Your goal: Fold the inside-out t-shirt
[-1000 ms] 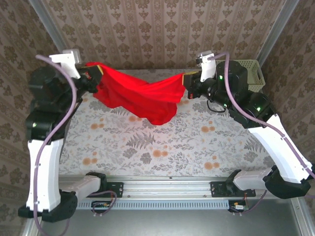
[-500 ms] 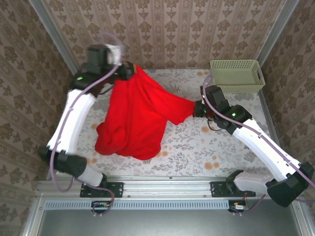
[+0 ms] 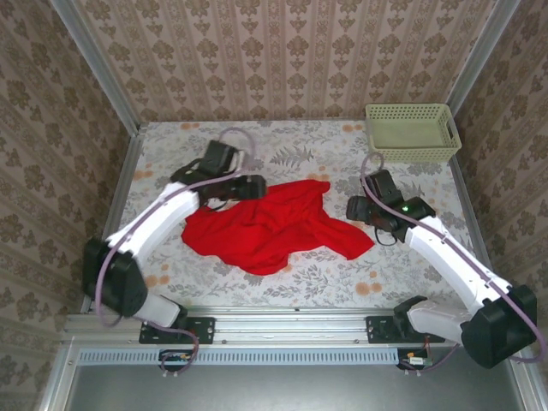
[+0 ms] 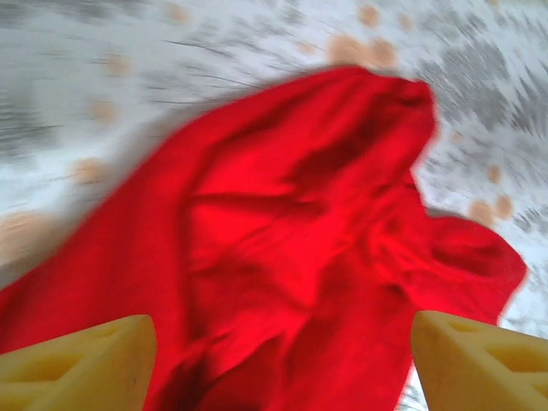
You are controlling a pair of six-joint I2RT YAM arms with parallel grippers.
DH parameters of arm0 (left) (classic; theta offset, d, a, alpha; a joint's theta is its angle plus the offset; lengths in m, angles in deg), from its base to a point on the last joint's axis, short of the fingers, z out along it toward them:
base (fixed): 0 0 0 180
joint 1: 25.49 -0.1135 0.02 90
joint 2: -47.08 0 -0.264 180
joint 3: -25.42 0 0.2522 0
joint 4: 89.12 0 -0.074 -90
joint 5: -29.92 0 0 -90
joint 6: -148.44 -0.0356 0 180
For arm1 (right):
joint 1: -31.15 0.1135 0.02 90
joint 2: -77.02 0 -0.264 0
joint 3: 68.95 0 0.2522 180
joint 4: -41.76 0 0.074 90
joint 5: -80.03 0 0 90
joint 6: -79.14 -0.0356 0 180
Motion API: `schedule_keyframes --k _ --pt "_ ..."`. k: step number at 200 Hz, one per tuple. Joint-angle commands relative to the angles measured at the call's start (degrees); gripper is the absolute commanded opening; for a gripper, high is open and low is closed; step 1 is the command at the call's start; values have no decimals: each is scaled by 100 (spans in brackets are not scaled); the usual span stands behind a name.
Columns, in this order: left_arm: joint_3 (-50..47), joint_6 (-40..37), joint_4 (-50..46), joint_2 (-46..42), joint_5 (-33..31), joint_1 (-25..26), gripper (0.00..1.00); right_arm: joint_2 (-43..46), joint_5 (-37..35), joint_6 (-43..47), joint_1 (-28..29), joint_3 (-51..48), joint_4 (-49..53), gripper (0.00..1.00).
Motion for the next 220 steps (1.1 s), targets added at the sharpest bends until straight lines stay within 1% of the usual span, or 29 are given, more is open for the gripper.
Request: schedule_keyframes --k 1,15,17,23,42,54,66,79,91,103,137,149,159,163,179,194,220 --pt "-741 306 163 -574 -193 -219 79 -629 357 131 652 505 -535 74" --pt "-1237 422 414 -655 0 -217 78 -1216 595 -5 1068 814 -776 74" --pt "-1299 438 469 -656 45 -338 78 -1345 634 -24 1111 859 -781 74" --pt "-1481 486 649 -637 158 -382 77 -1678 711 -105 1254 1004 -973 74" --pt "-1850 666 1151 -497 588 -387 70 -2482 934 -303 1555 1412 -1221 71" --pt "-2030 744 1294 -471 659 -374 66 -2938 1010 -360 1692 1692 -1245 70" --pt "-2196 756 1326 -513 597 -373 62 -3335 1085 -392 1783 1966 -1169 68" --pt "-2431 757 1352 -613 588 -370 57 -3638 1207 -397 1875 2139 -1168 66" --pt "-2659 726 1425 -712 648 -366 55 -3825 1296 -389 1949 2213 -1223 65" --pt "-2882 721 1524 -789 730 -357 50 -3999 1369 -395 2001 2285 -1237 64" --pt "-3364 721 1761 -973 824 -356 39 -4562 1520 -419 1997 2618 -1193 59" --pt "-3459 712 1809 -1041 839 -349 36 -4750 1411 -362 2000 2804 -1048 54" --pt "-3501 680 1816 -1094 816 -352 34 -4872 1283 -284 1986 2970 -902 46" --pt "-3510 658 1815 -1111 801 -362 32 -4908 1214 -254 1969 3031 -845 42" --pt "-3520 564 1769 -1171 746 -367 27 -4945 943 -95 1918 3235 -575 17" --pt "-3529 496 1750 -1230 683 -378 21 -4831 667 49 1858 3352 -413 1" --pt "-3495 407 1694 -1422 582 -413 8 -4311 247 284 1790 3374 -161 0"
